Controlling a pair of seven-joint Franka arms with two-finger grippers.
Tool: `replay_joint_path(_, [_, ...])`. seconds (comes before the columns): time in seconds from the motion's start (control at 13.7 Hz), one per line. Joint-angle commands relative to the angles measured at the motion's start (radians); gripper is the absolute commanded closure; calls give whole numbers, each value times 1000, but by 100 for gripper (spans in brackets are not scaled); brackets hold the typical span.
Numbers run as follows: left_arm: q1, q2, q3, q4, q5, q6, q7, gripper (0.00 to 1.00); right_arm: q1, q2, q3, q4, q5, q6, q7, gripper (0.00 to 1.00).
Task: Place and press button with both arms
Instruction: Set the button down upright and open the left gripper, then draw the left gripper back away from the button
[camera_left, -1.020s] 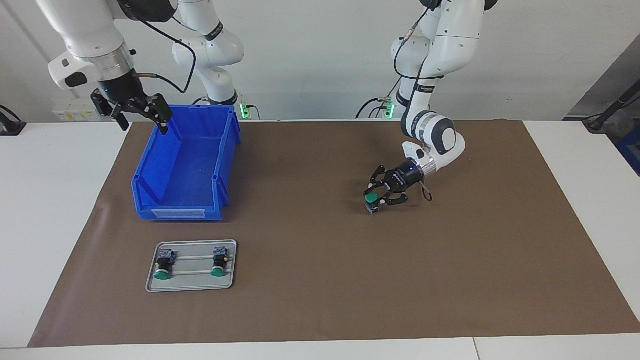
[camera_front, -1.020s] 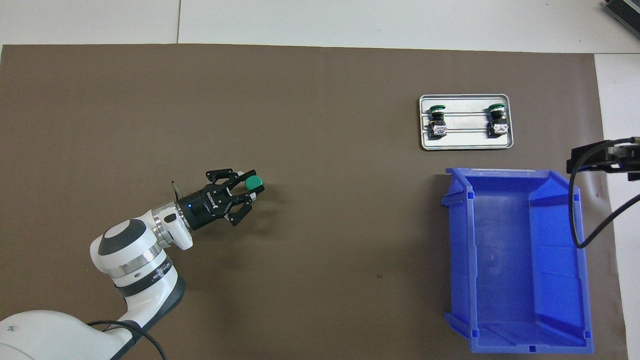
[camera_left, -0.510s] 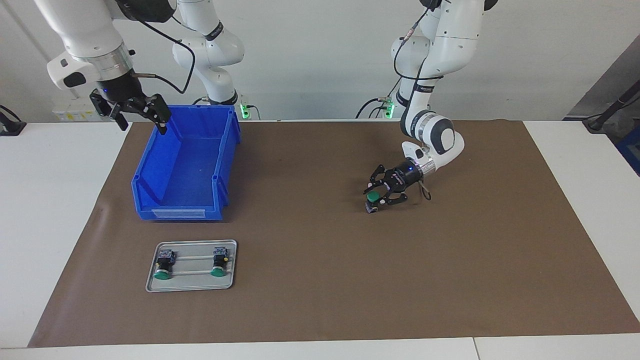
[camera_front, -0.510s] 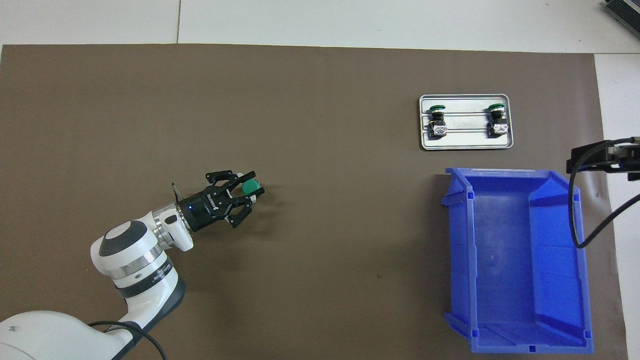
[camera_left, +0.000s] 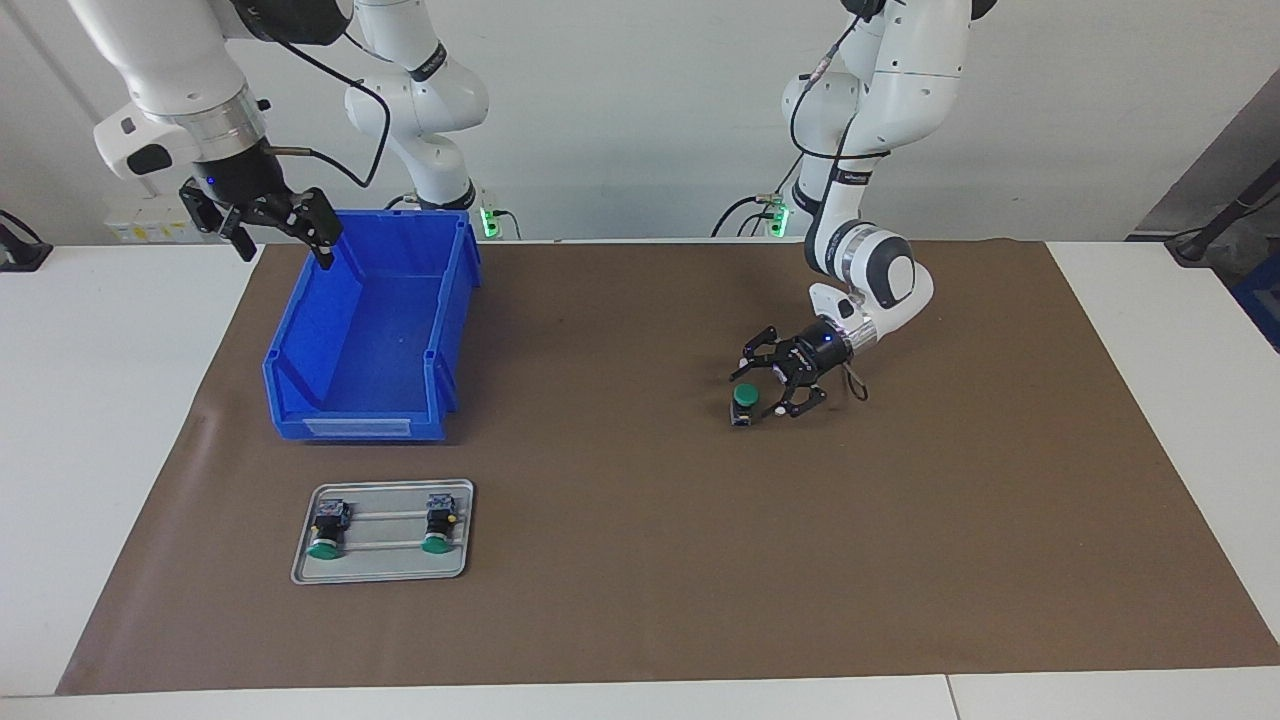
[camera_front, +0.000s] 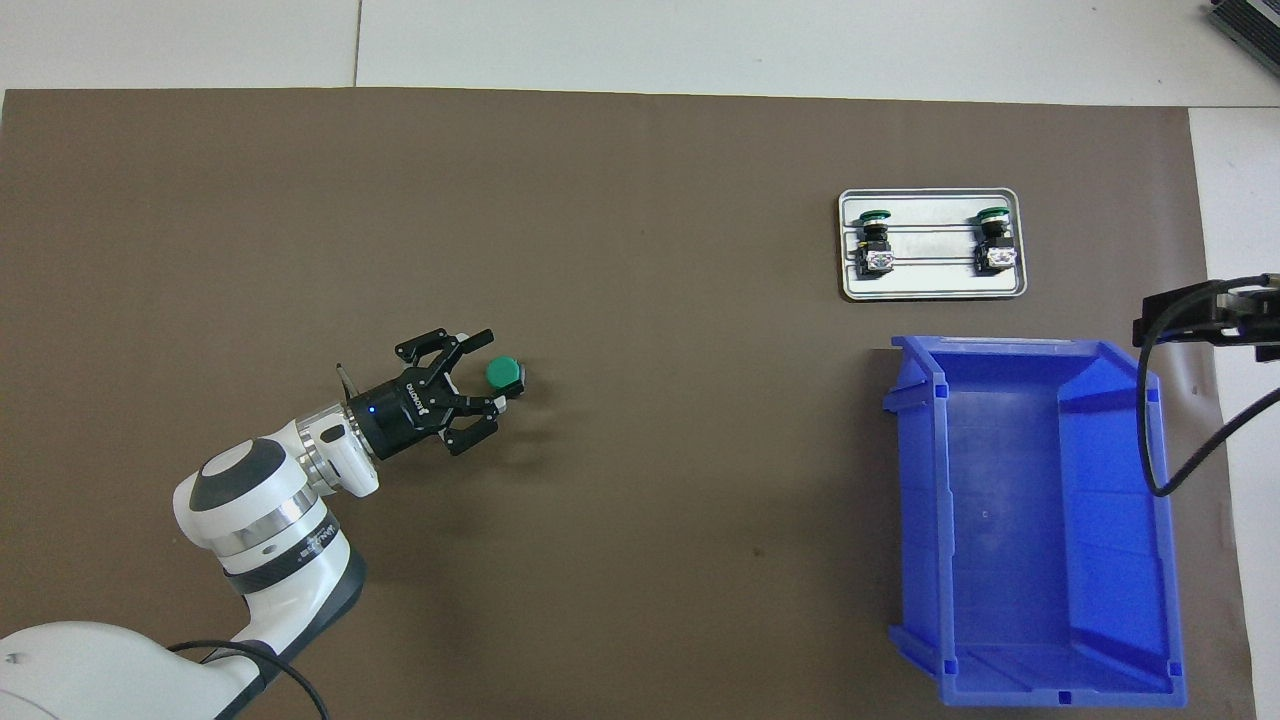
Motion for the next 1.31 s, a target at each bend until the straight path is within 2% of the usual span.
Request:
replay_joint_path(0.0, [6, -25, -4, 21, -7, 25, -74, 23, -17, -19, 3, -18, 14, 18, -6, 0])
replay_joint_path(0.15, [11, -26, -2, 72, 97, 73, -148, 24, -43, -21, 18, -21, 22, 18, -17, 0])
replay_joint_path(0.29, [-3, -39, -5, 144, 235, 208, -301, 27, -60, -21, 29, -21, 22, 14, -20, 0])
replay_joint_path(0.36, [-3, -43, -4, 164, 289, 225, -359, 27, -60, -21, 33, -21, 20, 8, -19, 0])
replay_joint_path(0.95, [52, -72, -2, 228, 587, 230, -605, 28, -43, -28, 36, -24, 20, 11, -20, 0])
replay_joint_path(1.24, [66, -77, 16, 287, 833, 233, -751, 26, -43, -28, 36, -27, 20, 7, -20, 0])
